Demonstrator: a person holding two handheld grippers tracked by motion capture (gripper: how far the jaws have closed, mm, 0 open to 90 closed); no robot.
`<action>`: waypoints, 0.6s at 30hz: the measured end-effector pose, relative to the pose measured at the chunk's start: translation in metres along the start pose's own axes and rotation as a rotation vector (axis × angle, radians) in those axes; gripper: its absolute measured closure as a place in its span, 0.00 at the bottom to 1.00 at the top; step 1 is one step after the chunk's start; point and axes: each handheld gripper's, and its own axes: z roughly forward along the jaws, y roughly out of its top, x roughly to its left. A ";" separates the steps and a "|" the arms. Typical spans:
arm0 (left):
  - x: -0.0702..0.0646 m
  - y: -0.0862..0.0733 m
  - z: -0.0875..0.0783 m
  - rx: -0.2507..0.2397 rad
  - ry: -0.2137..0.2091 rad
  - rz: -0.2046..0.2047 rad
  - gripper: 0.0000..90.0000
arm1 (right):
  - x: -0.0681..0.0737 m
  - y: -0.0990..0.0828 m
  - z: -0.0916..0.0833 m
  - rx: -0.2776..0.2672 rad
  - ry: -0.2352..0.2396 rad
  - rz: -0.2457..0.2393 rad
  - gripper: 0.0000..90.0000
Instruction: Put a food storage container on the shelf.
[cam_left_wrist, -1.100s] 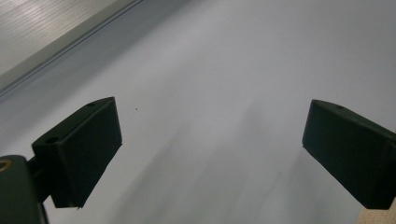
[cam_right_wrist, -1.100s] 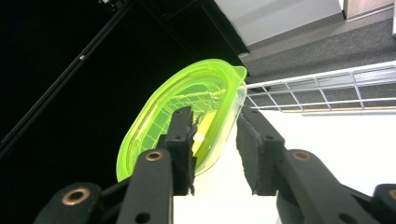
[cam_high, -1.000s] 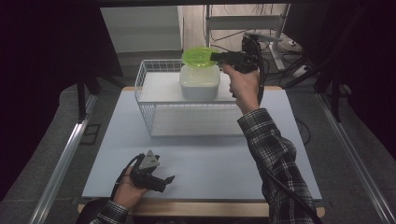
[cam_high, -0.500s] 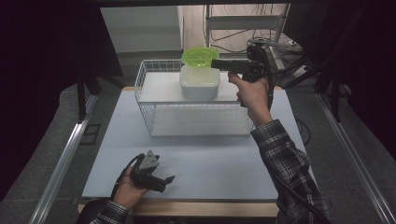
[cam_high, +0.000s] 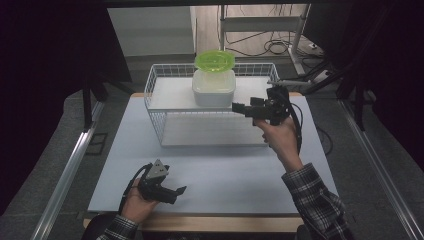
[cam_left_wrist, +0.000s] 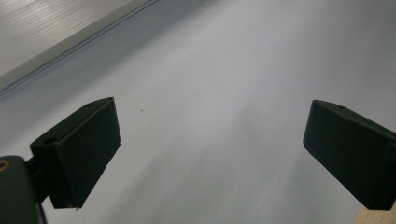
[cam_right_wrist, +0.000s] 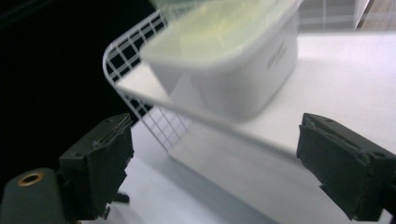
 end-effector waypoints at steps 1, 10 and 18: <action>0.000 0.000 0.000 0.000 0.000 0.000 0.04 | 0.001 -0.006 0.000 0.008 -0.002 -0.013 0.10; 0.000 -0.001 0.000 -0.008 0.005 0.003 0.03 | -0.001 -0.058 -0.006 0.035 -0.056 -0.138 0.07; 0.000 -0.001 0.001 -0.009 0.016 0.012 0.03 | -0.017 -0.103 -0.006 0.042 -0.087 -0.185 0.05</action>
